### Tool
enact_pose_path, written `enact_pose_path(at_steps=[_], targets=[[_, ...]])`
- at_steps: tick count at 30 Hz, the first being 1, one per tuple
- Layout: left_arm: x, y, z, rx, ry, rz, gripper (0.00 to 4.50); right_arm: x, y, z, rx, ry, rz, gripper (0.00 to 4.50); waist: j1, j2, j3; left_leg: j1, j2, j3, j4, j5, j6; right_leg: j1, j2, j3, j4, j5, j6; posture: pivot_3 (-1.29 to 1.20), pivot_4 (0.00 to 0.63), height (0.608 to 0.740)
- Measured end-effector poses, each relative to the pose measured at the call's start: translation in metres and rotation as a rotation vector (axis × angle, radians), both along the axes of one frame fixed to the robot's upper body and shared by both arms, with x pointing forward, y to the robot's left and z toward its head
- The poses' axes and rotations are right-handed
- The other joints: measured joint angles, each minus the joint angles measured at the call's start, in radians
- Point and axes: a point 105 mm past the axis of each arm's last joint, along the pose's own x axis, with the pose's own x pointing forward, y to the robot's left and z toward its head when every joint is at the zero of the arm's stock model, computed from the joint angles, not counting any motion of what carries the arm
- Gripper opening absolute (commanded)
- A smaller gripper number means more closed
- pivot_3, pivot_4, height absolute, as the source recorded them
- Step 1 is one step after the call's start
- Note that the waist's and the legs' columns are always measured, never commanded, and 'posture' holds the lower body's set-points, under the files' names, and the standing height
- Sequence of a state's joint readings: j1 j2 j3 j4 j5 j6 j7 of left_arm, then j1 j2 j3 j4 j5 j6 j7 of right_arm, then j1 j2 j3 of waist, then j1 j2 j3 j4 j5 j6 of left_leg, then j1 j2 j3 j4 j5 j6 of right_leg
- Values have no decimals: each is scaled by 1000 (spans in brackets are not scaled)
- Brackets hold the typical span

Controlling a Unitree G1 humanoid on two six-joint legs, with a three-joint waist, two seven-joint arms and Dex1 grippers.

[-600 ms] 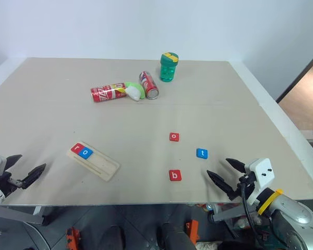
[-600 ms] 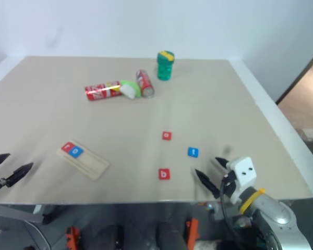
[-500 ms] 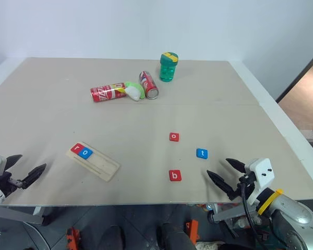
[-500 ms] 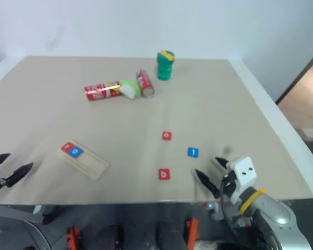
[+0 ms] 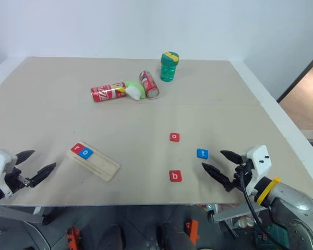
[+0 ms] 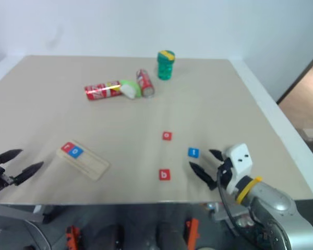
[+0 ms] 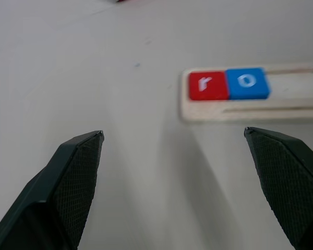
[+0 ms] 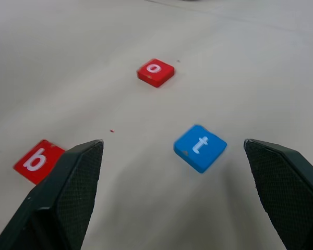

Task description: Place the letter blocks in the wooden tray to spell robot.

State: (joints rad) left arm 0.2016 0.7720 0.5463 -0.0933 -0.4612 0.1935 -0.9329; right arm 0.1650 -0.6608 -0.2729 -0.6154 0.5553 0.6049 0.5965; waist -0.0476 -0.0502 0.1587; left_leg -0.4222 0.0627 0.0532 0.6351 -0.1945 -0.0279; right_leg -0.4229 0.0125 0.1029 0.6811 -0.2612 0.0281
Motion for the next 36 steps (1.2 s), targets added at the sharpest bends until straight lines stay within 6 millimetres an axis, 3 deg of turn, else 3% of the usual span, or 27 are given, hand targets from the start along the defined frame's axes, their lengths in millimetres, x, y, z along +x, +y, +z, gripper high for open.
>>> enact_pose_path(at_steps=[5,11,20,25,36], targets=[[19,-49,20,152,6,-371,4500,4,30,16,-25,-48,248,4451,0,1,0,0,-1,1,1,1,2,0,0,0,0,1,-1,0,150,740],[27,-91,16,269,114,-790,4500,11,57,24,-16,-62,459,4451,-1,2,1,-2,-1,0,0,1,2,-1,2,-1,0,2,4,0,150,740],[48,-102,5,428,195,-1029,4500,13,77,25,-38,-74,618,4451,2,3,2,-5,0,-6,0,-1,3,-2,7,-1,2,-1,6,0,150,740],[55,-109,-6,509,226,-1117,4500,18,79,22,-43,-88,617,4451,2,3,2,-6,0,-6,2,-1,3,-2,7,-1,2,0,7,0,150,740],[67,-115,-11,592,258,-1193,4500,17,76,8,-60,-90,595,4451,2,4,2,-7,-1,-7,4,-1,3,-1,7,-2,2,1,8,0,150,740]])
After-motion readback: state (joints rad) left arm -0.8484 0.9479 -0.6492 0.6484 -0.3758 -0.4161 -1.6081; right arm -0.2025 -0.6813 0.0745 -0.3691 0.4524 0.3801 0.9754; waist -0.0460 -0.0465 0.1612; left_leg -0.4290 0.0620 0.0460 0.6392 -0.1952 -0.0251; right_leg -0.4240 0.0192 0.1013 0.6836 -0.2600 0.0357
